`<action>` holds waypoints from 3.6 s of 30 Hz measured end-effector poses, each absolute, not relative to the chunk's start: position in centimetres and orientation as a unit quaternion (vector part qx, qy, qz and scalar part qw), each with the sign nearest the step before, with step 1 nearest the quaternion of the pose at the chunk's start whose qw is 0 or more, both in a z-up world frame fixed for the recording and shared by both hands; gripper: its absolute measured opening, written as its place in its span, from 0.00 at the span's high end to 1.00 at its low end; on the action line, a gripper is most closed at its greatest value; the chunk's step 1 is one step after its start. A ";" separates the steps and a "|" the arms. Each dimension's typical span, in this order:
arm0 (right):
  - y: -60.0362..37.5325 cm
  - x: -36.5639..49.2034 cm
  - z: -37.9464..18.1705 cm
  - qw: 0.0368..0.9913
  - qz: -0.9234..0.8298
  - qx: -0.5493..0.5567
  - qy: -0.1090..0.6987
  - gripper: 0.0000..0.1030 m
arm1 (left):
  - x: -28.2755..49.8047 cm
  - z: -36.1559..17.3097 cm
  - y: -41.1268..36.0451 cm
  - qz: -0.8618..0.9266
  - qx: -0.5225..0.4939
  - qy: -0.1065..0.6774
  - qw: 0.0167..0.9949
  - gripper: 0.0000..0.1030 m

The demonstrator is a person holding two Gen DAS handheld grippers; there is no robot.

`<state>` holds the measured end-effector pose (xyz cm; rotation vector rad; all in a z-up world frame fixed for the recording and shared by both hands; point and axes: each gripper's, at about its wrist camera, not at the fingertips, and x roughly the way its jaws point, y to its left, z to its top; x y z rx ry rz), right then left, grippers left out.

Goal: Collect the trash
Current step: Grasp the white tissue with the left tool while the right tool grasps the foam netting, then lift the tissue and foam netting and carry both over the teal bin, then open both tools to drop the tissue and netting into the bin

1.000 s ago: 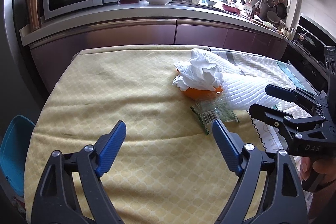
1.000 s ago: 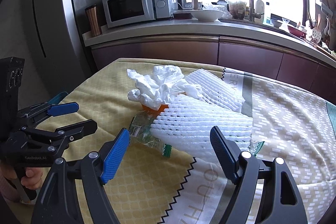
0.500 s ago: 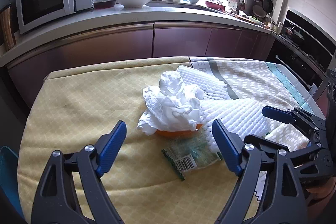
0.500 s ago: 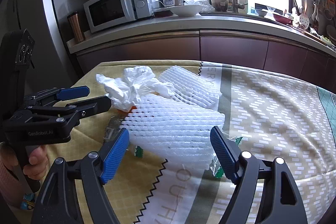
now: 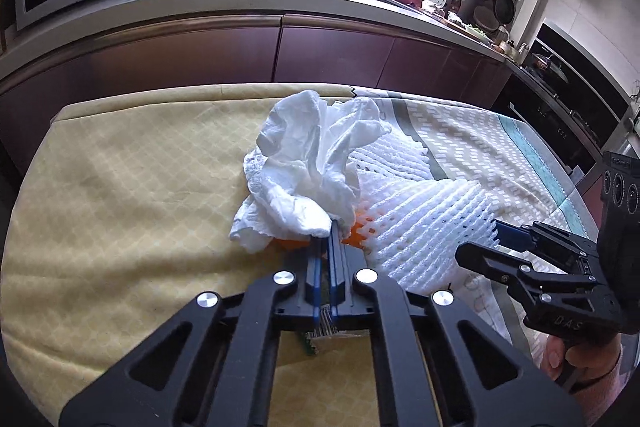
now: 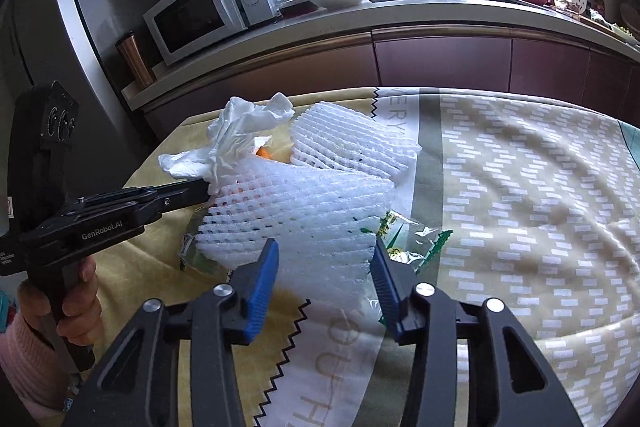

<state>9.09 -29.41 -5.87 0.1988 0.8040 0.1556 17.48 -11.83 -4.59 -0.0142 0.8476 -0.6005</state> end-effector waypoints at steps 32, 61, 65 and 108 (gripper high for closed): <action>-19.6 8.3 -2.3 0.898 0.238 0.121 0.349 0.84 | 7.6 0.2 6.4 -0.187 -0.062 0.327 0.924 0.98; 3.2 15.6 -4.0 0.828 0.382 0.001 0.411 0.84 | 4.7 -3.7 26.3 0.022 -0.151 0.344 0.926 0.98; 5.6 16.4 -4.5 0.822 0.386 -0.018 0.419 0.84 | 5.2 -5.2 27.5 0.037 -0.156 0.357 0.920 0.98; 11.9 18.0 -8.7 0.790 0.381 -0.072 0.475 0.66 | 7.7 -8.6 27.9 0.050 -0.154 0.373 0.914 0.73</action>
